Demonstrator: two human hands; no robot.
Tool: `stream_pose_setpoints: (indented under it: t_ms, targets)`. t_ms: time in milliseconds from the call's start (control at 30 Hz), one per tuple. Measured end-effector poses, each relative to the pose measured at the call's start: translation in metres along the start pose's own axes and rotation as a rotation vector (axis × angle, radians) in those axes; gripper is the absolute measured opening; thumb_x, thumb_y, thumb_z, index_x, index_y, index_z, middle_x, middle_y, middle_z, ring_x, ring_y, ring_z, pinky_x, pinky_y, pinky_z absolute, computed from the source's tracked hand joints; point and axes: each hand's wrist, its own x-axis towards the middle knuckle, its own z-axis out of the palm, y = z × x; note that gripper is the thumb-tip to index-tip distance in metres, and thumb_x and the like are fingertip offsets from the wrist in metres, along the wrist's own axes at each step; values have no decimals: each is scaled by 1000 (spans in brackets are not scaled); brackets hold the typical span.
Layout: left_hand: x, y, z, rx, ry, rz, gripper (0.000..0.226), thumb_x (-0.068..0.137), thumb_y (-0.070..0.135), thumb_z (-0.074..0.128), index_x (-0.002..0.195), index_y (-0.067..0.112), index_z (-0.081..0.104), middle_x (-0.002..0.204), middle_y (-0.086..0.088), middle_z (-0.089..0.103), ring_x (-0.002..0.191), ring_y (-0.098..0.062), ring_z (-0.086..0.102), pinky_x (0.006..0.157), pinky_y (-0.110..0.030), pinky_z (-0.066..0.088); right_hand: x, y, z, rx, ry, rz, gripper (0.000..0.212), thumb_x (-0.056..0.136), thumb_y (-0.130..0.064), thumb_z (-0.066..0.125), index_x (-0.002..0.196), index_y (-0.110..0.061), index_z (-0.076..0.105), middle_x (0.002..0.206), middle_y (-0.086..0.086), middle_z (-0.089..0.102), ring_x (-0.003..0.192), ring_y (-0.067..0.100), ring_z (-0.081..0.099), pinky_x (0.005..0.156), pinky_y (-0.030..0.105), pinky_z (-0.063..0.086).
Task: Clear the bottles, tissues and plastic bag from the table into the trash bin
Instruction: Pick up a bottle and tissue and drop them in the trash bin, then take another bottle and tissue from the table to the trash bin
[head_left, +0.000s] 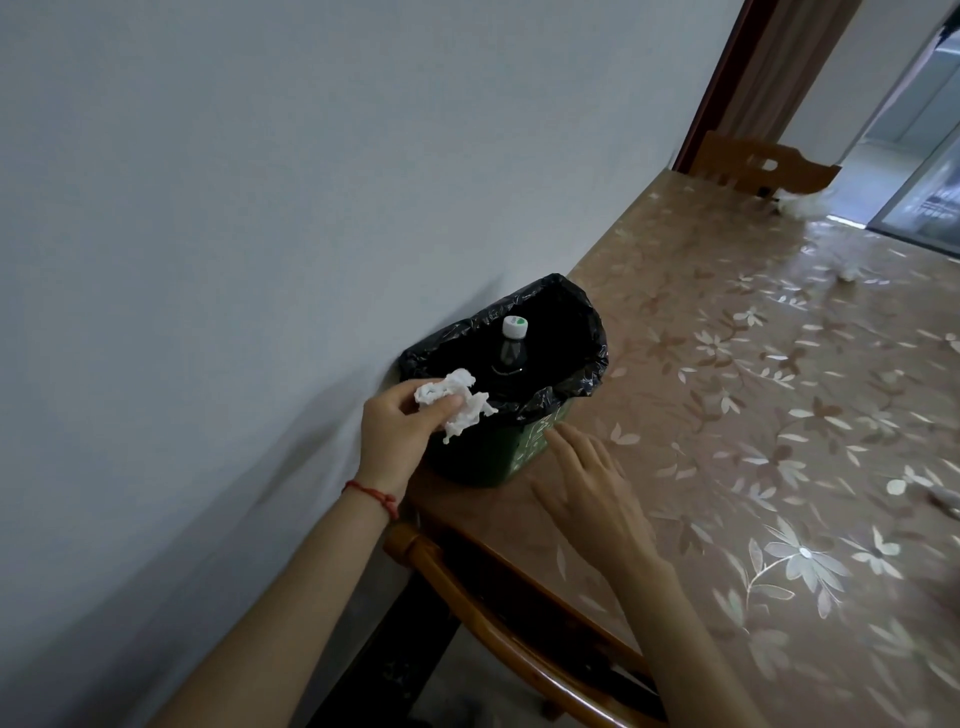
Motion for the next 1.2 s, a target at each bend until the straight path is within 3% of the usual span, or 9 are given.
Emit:
stream_pose_setpoints:
  t_ms: [100, 267, 433, 533, 633, 700, 1033, 1100, 1200]
  targets:
    - [14, 12, 13, 15, -22, 38, 13, 72, 11, 75, 72, 21, 68, 66, 5, 65, 60, 0, 60, 60, -19, 51, -8, 2, 4, -37, -7, -16, 56, 85, -46, 37, 121, -7, 55, 124, 12, 60, 113, 27, 58, 87, 40, 52]
    - [49, 16, 28, 102, -22, 23, 12, 60, 30, 76, 60, 22, 67, 56, 5, 61, 60, -15, 57, 67, -43, 55, -13, 0, 3, -43, 18, -9, 53, 83, -45, 38, 117, -8, 57, 118, 9, 63, 108, 24, 61, 82, 36, 52]
    - [79, 8, 38, 109, -21, -14, 29, 46, 41, 73, 60, 16, 66, 62, -8, 60, 63, -20, 57, 73, -51, 55, -14, 2, 3, -39, 12, -10, 54, 84, -47, 38, 119, -10, 56, 120, 7, 62, 109, 23, 60, 83, 35, 52]
    - [81, 12, 41, 98, -11, -45, 24, 56, 30, 75, 76, 18, 69, 75, -6, 66, 74, -22, 62, 79, -44, 55, -15, 5, 5, -9, 5, -4, 56, 86, -48, 37, 121, -10, 55, 123, 7, 60, 112, 23, 58, 85, 36, 51]
    - [78, 13, 41, 113, -24, -56, 40, 75, 22, 73, 110, 6, 63, 101, -5, 65, 90, -16, 60, 74, -15, 47, -17, 8, 7, 1, 14, 7, 56, 87, -49, 36, 122, -10, 54, 124, 8, 60, 113, 24, 57, 87, 37, 51]
    - [71, 14, 39, 143, -28, -50, 41, 80, 23, 69, 116, 8, 60, 104, -2, 63, 92, -10, 58, 70, -9, 41, -18, 10, 8, 6, 17, 14, 55, 87, -49, 37, 122, -10, 54, 124, 8, 60, 113, 23, 57, 87, 37, 50]
    - [-2, -13, 11, 370, -121, 259, 38, 86, 23, 63, 120, 9, 58, 121, -6, 60, 109, -9, 52, 91, -20, 41, -29, 15, 15, 14, 8, 43, 51, 86, -47, 39, 122, -13, 53, 125, 7, 59, 113, 23, 57, 85, 35, 51]
    - [-14, -27, 4, 476, -137, 337, 39, 86, 28, 62, 119, 8, 59, 120, -7, 60, 109, -8, 51, 92, -14, 38, -33, 17, 16, -2, -1, 60, 53, 86, -48, 38, 122, -12, 53, 125, 7, 59, 112, 23, 58, 83, 35, 51]
    - [-31, -45, -1, 655, -202, 412, 50, 85, 43, 48, 120, 8, 58, 119, -10, 61, 110, -15, 54, 93, -22, 39, -39, 20, 17, -12, -14, 93, 55, 86, -48, 36, 122, -10, 55, 125, 8, 60, 112, 25, 58, 80, 36, 52]
